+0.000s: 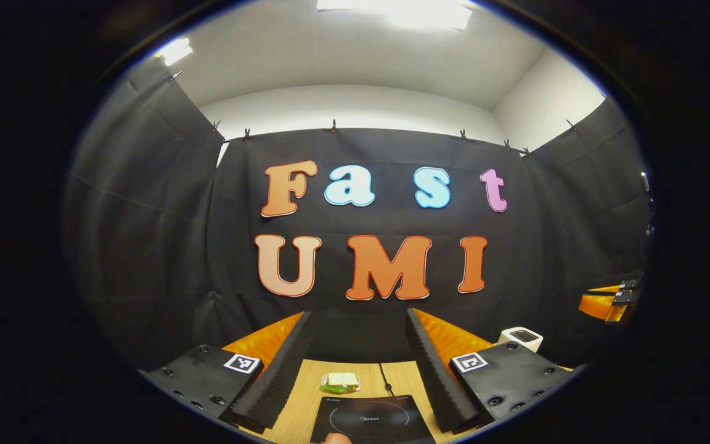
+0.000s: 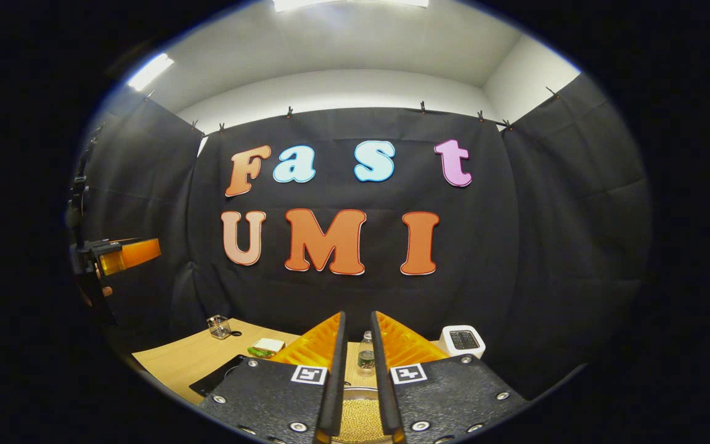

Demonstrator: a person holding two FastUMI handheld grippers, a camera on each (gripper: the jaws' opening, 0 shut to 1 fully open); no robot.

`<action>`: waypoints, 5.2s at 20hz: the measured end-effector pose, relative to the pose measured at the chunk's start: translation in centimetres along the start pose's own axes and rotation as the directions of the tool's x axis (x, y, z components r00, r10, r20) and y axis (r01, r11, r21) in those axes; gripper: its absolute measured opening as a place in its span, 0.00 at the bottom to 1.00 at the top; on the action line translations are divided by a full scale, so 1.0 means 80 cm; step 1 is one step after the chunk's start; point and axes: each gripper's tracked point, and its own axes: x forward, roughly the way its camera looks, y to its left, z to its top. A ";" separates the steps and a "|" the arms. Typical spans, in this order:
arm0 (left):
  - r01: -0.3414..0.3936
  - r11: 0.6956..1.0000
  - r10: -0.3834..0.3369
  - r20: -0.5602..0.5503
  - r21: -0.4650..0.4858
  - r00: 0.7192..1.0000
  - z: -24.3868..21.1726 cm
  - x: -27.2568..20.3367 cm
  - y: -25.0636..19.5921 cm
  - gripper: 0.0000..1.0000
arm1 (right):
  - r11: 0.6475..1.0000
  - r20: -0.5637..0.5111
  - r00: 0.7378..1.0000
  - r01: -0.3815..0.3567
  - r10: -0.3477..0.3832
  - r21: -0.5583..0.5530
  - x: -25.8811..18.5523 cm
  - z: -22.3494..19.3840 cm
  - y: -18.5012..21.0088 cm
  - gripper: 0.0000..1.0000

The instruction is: First push the handle of the pot to place it horizontally, then grasp the pot with both hands and set it on the induction cooktop.

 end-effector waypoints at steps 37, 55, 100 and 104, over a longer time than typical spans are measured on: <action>-0.012 1.000 0.012 0.014 0.017 1.000 -0.008 -0.011 0.013 0.98 | 0.998 -0.555 0.830 0.051 -0.057 -0.026 -0.091 -0.414 -0.021 0.00; -0.033 0.999 0.034 -0.025 0.019 0.999 -0.032 -0.001 0.026 0.96 | 0.993 -0.669 0.742 0.103 -0.041 0.053 -0.103 -0.486 -0.031 0.00; -0.061 0.998 0.061 -0.010 0.024 0.998 -0.026 0.010 0.027 0.98 | 0.928 -0.667 0.723 0.350 -0.179 0.130 0.032 -0.476 -0.157 0.00; -0.064 0.998 0.064 -0.012 0.019 0.998 -0.028 0.010 0.029 0.99 | 0.925 -0.668 0.721 0.356 -0.183 0.132 0.040 -0.480 -0.160 0.00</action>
